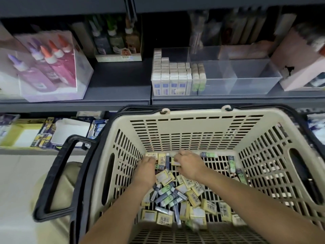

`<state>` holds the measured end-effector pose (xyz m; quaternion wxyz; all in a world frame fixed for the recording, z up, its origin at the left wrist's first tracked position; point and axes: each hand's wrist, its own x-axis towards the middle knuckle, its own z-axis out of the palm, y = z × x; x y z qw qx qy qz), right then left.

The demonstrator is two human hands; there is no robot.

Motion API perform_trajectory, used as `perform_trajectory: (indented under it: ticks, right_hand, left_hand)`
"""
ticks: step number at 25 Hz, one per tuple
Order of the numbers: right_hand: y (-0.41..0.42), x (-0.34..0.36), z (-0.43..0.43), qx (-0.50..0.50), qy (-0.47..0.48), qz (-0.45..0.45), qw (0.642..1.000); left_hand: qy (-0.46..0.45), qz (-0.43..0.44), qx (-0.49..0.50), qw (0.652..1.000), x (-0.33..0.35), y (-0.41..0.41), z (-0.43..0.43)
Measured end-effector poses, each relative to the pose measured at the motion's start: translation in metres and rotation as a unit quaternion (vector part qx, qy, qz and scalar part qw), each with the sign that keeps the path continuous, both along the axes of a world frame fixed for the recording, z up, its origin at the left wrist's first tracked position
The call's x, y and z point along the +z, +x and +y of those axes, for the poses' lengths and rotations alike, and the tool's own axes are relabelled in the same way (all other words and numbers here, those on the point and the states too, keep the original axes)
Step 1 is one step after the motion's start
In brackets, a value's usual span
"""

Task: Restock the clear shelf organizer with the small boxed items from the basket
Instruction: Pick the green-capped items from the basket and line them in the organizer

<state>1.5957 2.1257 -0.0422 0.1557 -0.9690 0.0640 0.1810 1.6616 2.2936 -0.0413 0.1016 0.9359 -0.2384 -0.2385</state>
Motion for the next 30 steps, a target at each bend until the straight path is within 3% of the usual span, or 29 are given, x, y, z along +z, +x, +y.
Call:
perform_trajectory:
  ticks: [7, 10, 15, 19, 21, 23, 25, 27, 30]
  right_hand:
    - [0.01, -0.014, 0.016, 0.04, -0.005, -0.015, 0.999]
    - [0.008, -0.013, 0.009, 0.025, -0.007, -0.024, 0.999]
    - [0.001, 0.004, -0.007, 0.027, 0.014, 0.013, 0.999]
    - [-0.009, 0.03, -0.026, -0.054, 0.122, -0.022, 0.991]
    - [-0.012, 0.038, -0.029, -0.078, 0.179, -0.032, 0.98]
    - [-0.015, 0.045, -0.026, -0.083, 0.234, -0.03, 0.968]
    - [-0.018, 0.048, -0.02, -0.098, 0.273, -0.029, 0.957]
    - [-0.022, 0.048, -0.018, -0.132, 0.298, -0.028, 0.945]
    - [-0.031, 0.044, -0.04, -0.183, 0.29, 0.006, 0.939]
  left_hand:
    - [0.127, 0.041, -0.102, 0.986, 0.001, 0.006, -0.005]
    - [0.142, 0.056, -0.116, 0.981, -0.001, 0.008, -0.005]
    - [0.074, 0.054, -0.089, 0.992, 0.0, 0.009, -0.004]
    - [-0.051, 0.108, 0.011, 0.993, 0.021, 0.011, -0.022]
    - [-0.15, 0.242, 0.099, 0.953, 0.032, 0.01, -0.031]
    - [-0.241, 0.424, 0.191, 0.852, 0.042, 0.003, -0.035]
    - [-0.286, 0.526, 0.222, 0.769, 0.048, -0.002, -0.036]
    - [-0.302, 0.558, 0.231, 0.737, 0.05, -0.005, -0.037]
    - [-0.306, 0.554, 0.256, 0.731, 0.05, -0.007, -0.039]
